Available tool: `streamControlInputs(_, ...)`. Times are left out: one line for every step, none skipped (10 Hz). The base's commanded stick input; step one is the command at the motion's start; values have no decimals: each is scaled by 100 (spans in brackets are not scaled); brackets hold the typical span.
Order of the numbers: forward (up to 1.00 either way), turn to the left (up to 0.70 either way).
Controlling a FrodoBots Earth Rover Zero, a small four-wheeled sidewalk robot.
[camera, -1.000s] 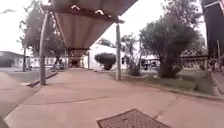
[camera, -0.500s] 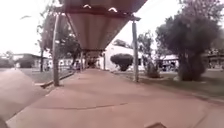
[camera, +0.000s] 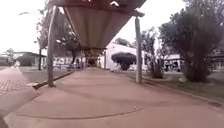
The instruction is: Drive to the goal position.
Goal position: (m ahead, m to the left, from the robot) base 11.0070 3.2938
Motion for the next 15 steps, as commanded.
streamControlInputs(70,0)
streamControlInputs(70,0)
streamControlInputs(70,0)
streamControlInputs(70,1)
streamControlInputs(70,18)
streamControlInputs(70,34)
streamControlInputs(70,33)
streamControlInputs(70,31)
streamControlInputs(70,19)
streamControlInputs(70,6)
streamControlInputs(70,0)
streamControlInputs(70,0)
streamControlInputs(70,0)
streamControlInputs(70,0)
streamControlInputs(70,0)
